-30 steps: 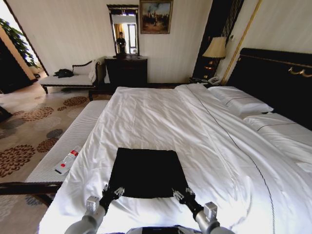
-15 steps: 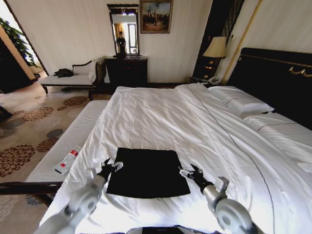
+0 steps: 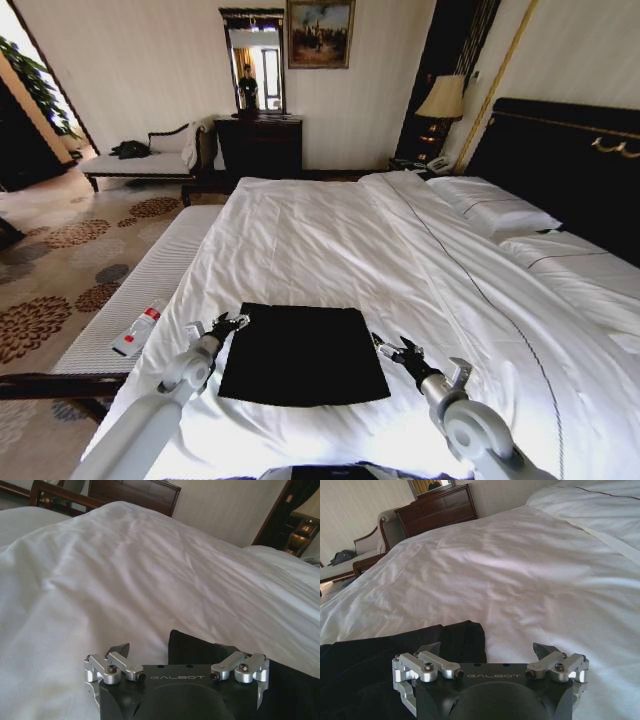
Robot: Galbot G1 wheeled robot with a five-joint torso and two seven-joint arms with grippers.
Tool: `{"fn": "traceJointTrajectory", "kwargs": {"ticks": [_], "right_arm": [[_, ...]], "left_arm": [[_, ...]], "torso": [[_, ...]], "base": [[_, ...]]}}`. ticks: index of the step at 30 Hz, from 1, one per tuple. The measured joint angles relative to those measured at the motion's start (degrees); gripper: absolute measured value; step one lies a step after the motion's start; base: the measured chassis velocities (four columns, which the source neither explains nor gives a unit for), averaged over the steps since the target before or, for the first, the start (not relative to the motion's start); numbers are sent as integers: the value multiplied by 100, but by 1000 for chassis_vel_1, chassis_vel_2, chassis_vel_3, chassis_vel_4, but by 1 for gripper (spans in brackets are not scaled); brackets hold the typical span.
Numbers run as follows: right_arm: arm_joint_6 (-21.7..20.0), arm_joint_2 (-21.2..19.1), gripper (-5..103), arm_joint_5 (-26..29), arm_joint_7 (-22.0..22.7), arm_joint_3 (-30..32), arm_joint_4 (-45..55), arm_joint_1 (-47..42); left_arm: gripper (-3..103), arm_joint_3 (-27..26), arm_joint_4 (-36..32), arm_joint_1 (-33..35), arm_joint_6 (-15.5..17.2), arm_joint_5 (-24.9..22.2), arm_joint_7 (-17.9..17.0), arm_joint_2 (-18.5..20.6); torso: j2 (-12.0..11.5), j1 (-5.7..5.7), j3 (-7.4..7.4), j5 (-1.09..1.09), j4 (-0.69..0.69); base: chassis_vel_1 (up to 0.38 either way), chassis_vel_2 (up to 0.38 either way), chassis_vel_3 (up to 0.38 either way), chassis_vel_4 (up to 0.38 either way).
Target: Fold the clothes on the bed.
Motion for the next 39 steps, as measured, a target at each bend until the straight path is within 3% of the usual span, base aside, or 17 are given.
{"fn": "traceJointTrajectory", "kwargs": {"ticks": [8, 15, 17, 21, 23, 25, 27, 30, 36, 39], "right_arm": [[0, 17, 100, -17, 46, -37, -39, 45], [-1, 13, 100, 8, 80, -72, -111, 124], [-1, 13, 100, 8, 82, -73, -113, 125], [-3, 25, 100, 5, 103, -84, -116, 128], [-6, 24, 100, 7, 110, -85, -115, 131], [-17, 11, 100, 61, 129, -86, -126, 155], [-24, 9, 100, 108, 141, -86, -136, 178], [-75, 5, 100, 316, 197, -85, -198, 298], [-182, -54, 100, 704, 254, -92, -377, 609], [-377, -127, 100, 1326, 354, -206, -711, 1129]], "left_arm": [[85, 179, 345, -308, 7, -31, 95, -190], [52, 227, 459, -280, 11, -3, 102, -246], [52, 227, 464, -272, 9, 1, 105, -251], [30, 200, 476, -239, -20, 7, 149, -265], [30, 192, 482, -236, -30, 8, 154, -269], [15, 176, 519, -235, -54, 18, 150, -305], [15, 174, 529, -235, -61, 26, 135, -322], [2, 179, 513, -216, -76, 39, 94, -337], [1, 189, 448, -213, -78, 30, -14, -315], [1, 159, 353, -178, -80, -2, -120, -226]], "torso": [[0, -1, 0, -1, -1], [1, -1, -1, -1, 0], [1, -2, -1, -1, 0], [1, -2, -1, -1, 0], [1, -1, -1, -1, 0], [1, -1, -1, -1, -1], [1, -1, -1, -1, -1], [1, -1, -1, -1, -1], [1, -1, -1, -2, -2], [1, -1, -1, -2, -1]], "base": [[0, 0, 0, 0], [0, 0, 0, 0], [0, 0, 0, 0], [0, 0, 0, 0], [0, 0, 0, 0], [0, 0, 0, 0], [0, 0, 0, 0], [0, 0, 0, 0], [0, 0, 0, 0], [0, 0, 0, 0]]}}
